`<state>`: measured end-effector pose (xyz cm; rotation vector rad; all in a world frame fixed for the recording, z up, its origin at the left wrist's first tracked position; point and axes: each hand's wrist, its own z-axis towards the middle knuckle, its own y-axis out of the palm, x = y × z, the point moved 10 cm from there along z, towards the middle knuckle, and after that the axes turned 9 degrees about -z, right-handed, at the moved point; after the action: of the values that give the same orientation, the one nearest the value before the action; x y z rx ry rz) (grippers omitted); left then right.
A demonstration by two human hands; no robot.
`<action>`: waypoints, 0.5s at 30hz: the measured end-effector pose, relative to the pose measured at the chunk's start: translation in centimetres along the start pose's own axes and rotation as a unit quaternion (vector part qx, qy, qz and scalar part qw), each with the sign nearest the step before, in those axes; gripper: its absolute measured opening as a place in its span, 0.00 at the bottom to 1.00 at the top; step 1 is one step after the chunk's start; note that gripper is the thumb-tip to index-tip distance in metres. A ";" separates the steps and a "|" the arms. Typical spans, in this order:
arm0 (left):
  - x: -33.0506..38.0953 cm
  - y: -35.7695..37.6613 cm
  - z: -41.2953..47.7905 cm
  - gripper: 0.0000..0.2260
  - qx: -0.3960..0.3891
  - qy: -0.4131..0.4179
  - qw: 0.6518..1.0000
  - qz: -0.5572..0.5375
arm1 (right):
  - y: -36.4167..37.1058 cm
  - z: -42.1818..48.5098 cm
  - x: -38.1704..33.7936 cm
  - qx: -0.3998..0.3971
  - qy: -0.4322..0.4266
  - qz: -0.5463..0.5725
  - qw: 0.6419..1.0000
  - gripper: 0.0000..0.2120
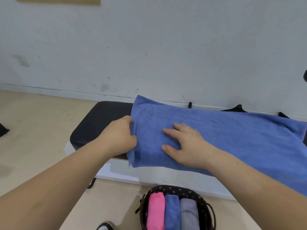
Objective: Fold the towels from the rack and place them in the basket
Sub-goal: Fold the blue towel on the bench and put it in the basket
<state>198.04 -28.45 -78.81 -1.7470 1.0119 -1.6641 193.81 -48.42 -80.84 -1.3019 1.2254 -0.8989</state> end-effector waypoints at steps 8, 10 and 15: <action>-4.2 -3.2 -0.3 0.08 0.061 -0.059 0.989 -0.125 | 1.3 0.6 -2.1 -0.028 0.040 0.012 0.999 0.34; -4.6 -3.3 -0.2 0.07 0.043 -0.062 0.995 -0.067 | 1.5 0.9 -2.7 -0.036 0.042 0.011 0.998 0.34; -2.2 -4.1 0.1 0.20 0.106 0.024 0.991 0.079 | 1.9 1.4 -3.7 -0.050 0.046 0.004 0.998 0.35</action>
<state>198.87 -24.26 -76.87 -1.4592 0.9322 -1.6529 194.24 -44.34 -82.35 -1.3446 1.3621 -0.9102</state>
